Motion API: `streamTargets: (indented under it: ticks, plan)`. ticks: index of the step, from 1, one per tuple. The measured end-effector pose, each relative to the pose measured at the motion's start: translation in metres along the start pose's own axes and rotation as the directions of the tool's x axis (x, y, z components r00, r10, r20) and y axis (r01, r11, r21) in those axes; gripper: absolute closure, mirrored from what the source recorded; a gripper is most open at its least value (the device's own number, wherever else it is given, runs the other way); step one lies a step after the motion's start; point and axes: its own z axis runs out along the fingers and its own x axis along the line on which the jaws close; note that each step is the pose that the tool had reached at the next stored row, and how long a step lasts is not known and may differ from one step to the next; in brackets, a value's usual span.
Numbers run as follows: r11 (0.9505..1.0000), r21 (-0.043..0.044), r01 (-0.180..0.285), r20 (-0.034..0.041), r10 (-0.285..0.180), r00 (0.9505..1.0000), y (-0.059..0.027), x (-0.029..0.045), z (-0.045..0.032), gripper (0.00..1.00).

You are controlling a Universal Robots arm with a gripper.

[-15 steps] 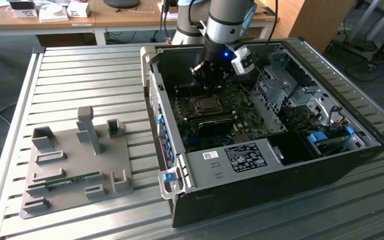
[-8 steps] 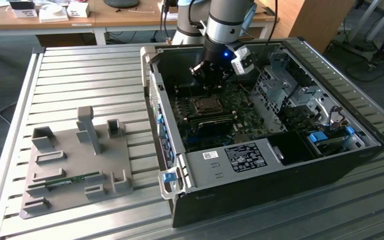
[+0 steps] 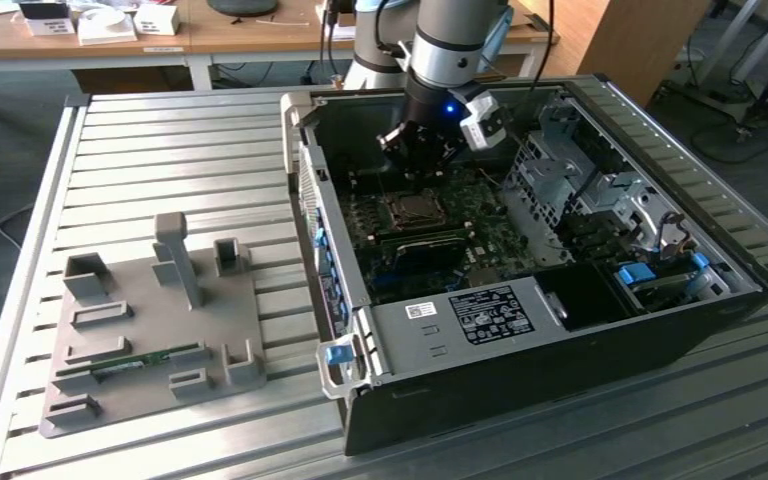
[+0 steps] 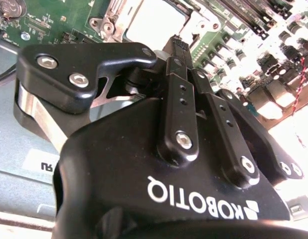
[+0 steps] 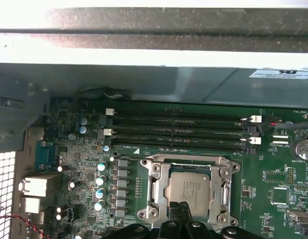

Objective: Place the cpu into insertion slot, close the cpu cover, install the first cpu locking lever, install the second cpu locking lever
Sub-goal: 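Install the first cpu locking lever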

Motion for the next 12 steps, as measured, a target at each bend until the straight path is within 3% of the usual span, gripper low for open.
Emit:
streamTargets:
  ticks: [12]
  plan:
    - [1.0,-0.0003,0.0,0.0002,0.0,1.0,0.0002,0.0001,-0.0048,0.89]
